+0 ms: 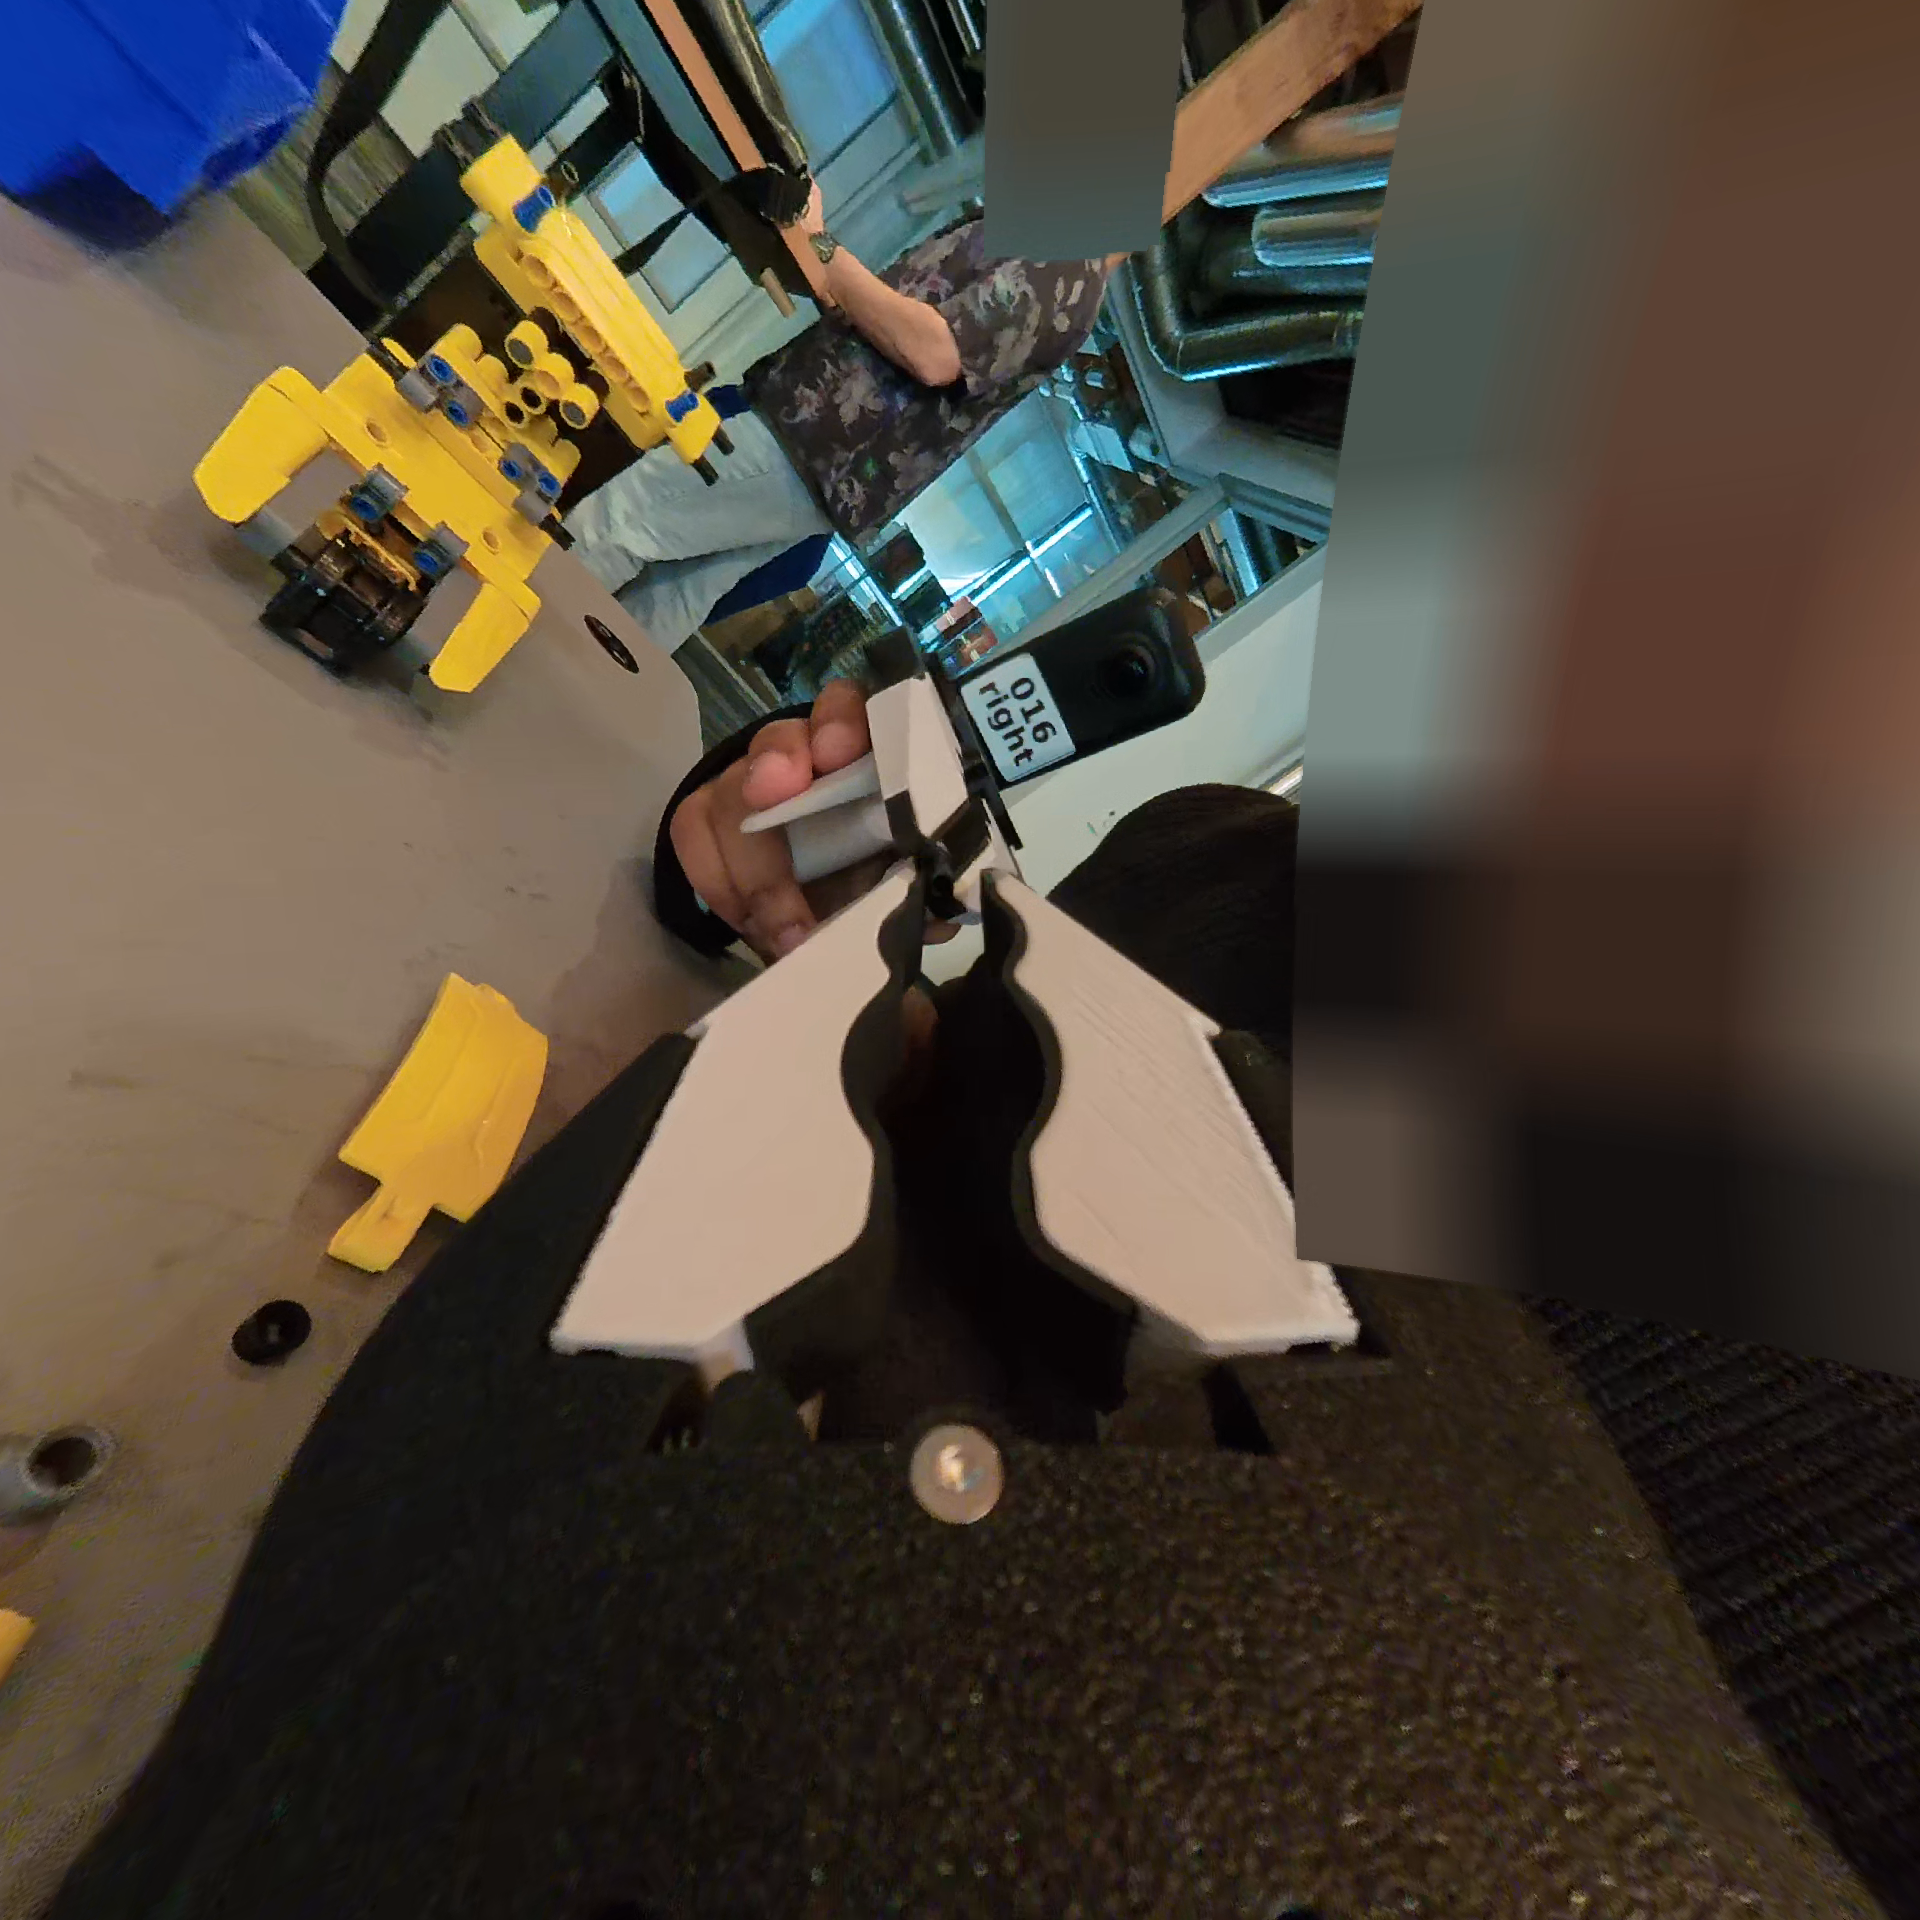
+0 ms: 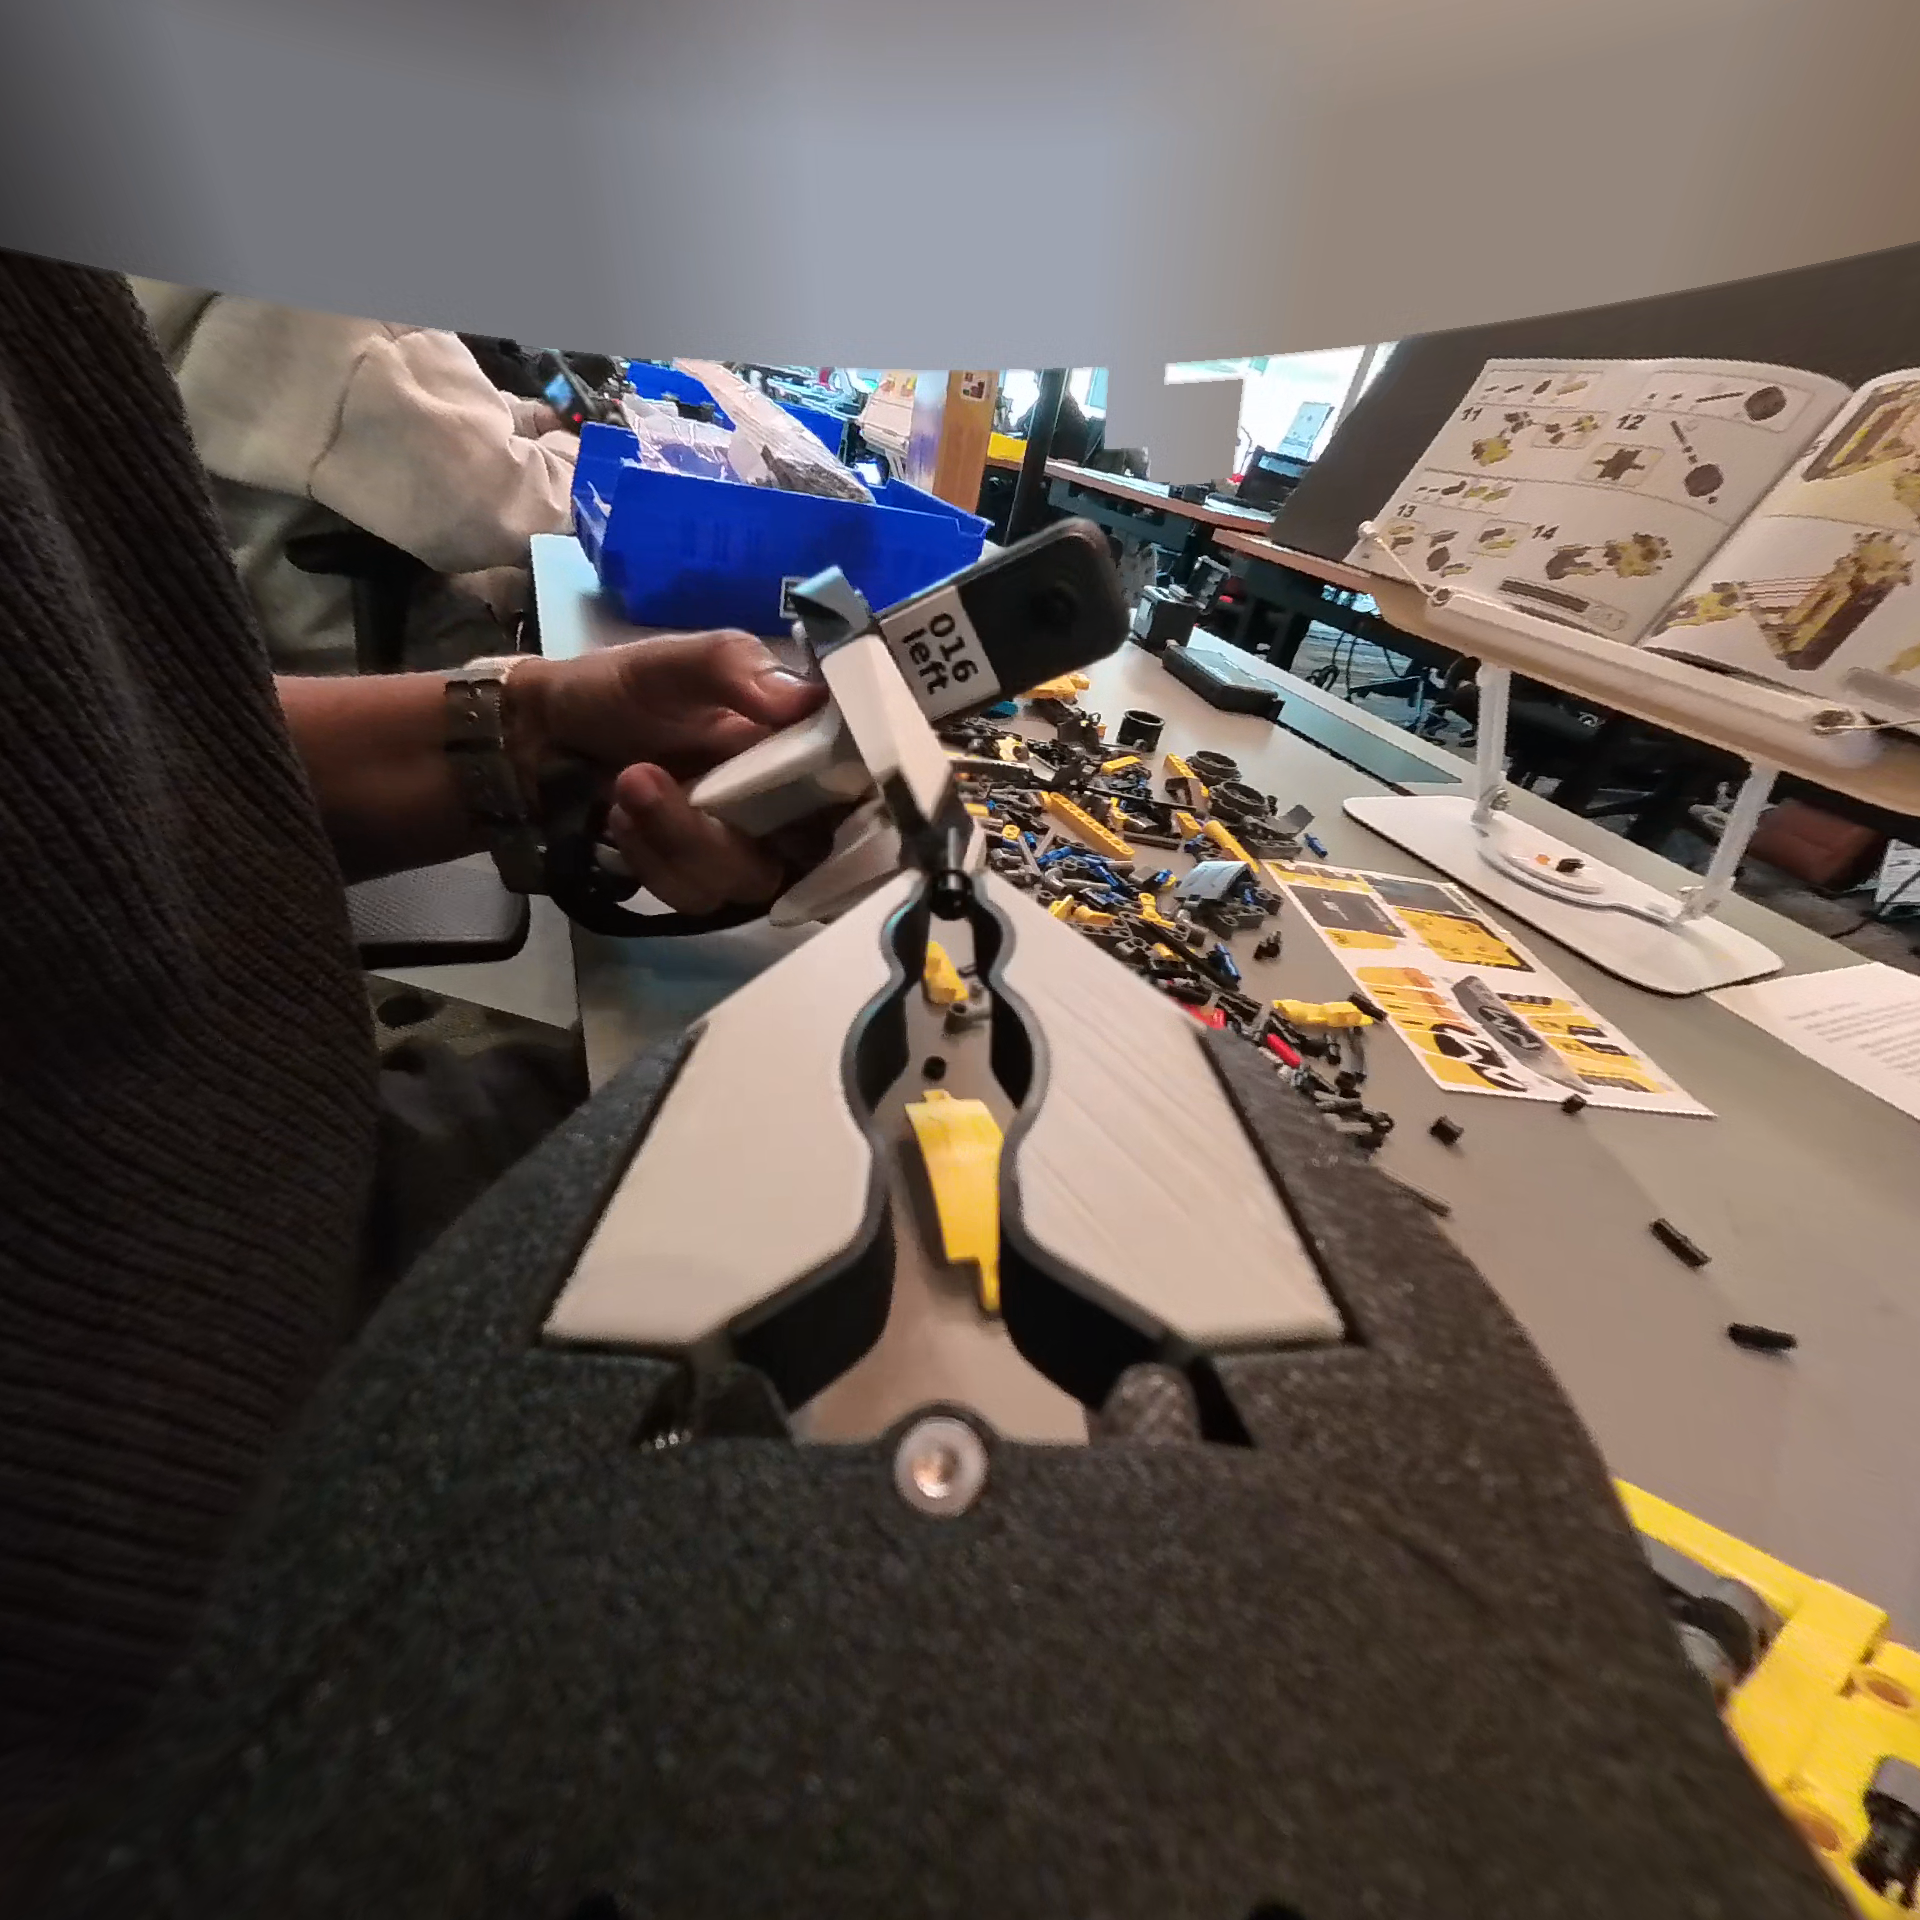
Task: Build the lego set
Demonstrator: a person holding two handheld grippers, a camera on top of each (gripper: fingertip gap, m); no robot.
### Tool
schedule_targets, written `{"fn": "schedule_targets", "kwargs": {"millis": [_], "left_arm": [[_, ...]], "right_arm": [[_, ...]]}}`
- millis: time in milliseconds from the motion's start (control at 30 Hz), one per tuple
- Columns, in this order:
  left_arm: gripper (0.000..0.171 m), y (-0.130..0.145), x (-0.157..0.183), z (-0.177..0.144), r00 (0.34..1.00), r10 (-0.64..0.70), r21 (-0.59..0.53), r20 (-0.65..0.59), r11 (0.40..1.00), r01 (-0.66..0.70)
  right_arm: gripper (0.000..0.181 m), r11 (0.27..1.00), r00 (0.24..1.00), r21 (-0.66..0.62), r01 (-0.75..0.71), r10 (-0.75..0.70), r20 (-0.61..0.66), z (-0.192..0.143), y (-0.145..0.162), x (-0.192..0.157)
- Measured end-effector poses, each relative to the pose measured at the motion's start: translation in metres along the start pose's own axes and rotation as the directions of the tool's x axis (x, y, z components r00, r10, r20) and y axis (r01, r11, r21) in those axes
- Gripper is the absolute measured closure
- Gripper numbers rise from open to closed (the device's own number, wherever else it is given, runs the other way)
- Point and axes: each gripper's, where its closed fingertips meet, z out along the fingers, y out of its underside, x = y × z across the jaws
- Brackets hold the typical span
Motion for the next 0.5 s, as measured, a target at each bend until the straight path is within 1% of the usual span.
{"fn": "schedule_targets", "kwargs": {"millis": [33, 167, 300, 500], "left_arm": [[0.166, 0.0005, -0.002, 0.0004, 1.0, 0.01, -0.002, 0.015, 1.0, -0.01], [0.167, 0.0019, -0.0041, -0.0003, 0.999, 0.031, -0.015, 0.032, 0.999, -0.031], [0.167, 0.0011, -0.0051, -0.0007, 1.0, 0.014, -0.004, 0.021, 1.0, -0.014], [0.167, 0.002, -0.0111, -0.0021, 0.999, 0.003, -0.006, 0.037, 1.0, -0.003]], "right_arm": [[0.175, 1.0, 1.0, -0.002, 0.01, -0.01, -0.001, -0.0001, 0.0002, -0.0004], [0.175, 0.999, 0.999, -0.015, 0.045, -0.046, -0.008, 0.0004, 0.0018, -0.0012], [0.175, 0.996, 0.996, -0.022, 0.088, -0.088, -0.027, 0.0008, 0.0028, -0.0007], [0.175, 0.98, 0.978, -0.035, 0.195, -0.197, -0.073, 0.0015, 0.0039, 0.0006]]}}
